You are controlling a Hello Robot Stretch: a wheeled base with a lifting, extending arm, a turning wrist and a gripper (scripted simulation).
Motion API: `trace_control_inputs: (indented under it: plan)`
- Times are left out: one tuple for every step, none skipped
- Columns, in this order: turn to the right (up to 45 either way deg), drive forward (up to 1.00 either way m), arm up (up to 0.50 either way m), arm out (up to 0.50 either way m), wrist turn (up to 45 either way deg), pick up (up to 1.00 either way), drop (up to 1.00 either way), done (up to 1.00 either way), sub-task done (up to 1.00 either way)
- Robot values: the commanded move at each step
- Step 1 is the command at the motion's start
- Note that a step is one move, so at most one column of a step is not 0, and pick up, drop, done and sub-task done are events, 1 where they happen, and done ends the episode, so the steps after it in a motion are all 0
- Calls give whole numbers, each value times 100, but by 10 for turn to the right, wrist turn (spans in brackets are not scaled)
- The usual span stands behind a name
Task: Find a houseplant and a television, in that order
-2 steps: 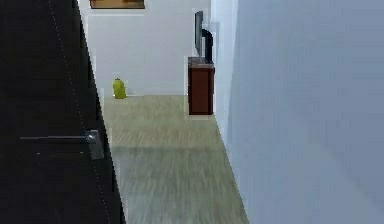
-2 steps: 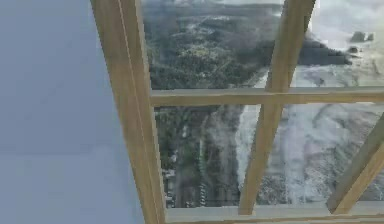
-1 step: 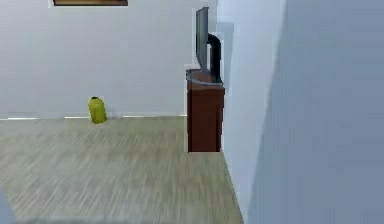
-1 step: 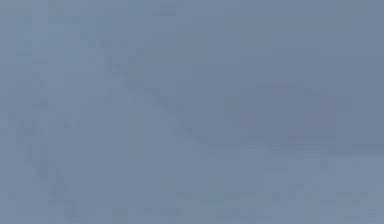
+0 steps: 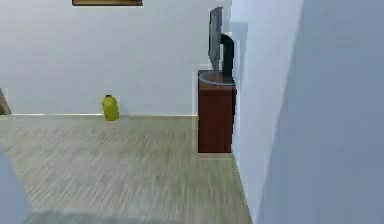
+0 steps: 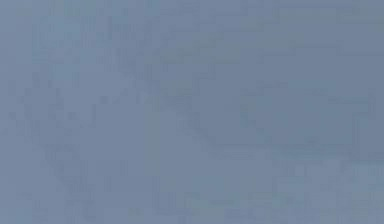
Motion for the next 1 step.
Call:
trace_control_inputs:
  plan:
    - [0, 100, 0, 0, 0, 0, 0, 0, 0]
